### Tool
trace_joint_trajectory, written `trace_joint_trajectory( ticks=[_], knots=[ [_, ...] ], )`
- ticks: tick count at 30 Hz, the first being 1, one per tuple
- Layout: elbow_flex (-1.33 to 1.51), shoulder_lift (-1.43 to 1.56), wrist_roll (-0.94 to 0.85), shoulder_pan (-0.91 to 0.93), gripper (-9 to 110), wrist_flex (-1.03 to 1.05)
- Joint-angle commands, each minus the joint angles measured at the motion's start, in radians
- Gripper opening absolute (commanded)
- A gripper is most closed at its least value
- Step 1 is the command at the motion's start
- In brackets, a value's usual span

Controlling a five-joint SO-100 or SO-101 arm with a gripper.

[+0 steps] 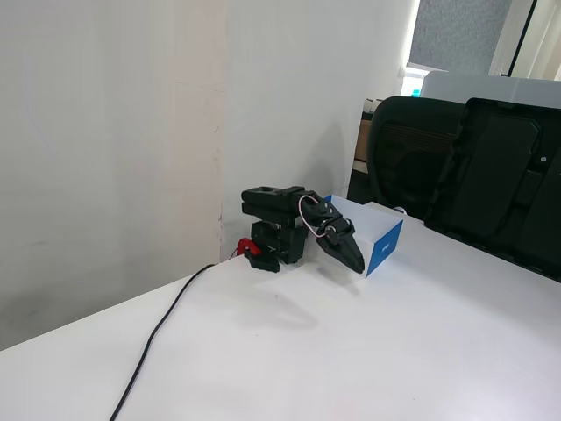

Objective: Grasp the gray block and put it in the box.

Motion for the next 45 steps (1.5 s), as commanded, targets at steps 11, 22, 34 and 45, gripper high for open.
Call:
trace_joint_trajectory(
  ticks=[11, 22, 34, 45],
  knots=[
    [0.117, 0.048, -0.014, 0.055, 0, -0.018],
    [0.158, 0.049, -0.002, 0.077, 0, 0.063],
    [0.158, 0.049, 0.003, 0.103, 0, 0.222],
    [0.158, 0.049, 0.002, 0.1, 0, 0.222]
  ],
)
